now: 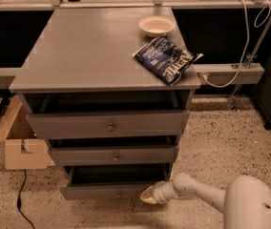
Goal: Close bottom drawer
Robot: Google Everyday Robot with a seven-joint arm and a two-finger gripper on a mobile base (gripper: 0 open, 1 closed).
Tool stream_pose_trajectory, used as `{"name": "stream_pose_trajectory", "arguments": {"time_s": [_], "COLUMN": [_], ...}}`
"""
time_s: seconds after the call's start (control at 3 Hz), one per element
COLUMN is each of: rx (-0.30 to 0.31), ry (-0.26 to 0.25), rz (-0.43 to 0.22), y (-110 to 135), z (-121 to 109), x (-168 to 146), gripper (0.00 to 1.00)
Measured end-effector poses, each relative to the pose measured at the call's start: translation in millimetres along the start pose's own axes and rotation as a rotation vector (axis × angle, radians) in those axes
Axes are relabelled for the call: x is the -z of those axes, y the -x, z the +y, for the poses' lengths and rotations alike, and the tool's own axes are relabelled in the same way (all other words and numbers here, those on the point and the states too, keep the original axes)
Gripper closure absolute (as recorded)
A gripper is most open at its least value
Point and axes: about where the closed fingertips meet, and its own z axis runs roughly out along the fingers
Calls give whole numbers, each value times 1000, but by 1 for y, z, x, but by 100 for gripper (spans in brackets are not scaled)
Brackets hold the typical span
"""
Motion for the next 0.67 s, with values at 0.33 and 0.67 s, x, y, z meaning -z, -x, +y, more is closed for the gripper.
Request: {"name": "stream_pose_trajectory", "arguments": {"time_s": [0.33,0.67], "rx": [116,196], "ry": [-83,-173], "rz": [4,20], "y": [3,1], "z": [-14,-30], "x": [-1,-1], "gripper": [100,100]}}
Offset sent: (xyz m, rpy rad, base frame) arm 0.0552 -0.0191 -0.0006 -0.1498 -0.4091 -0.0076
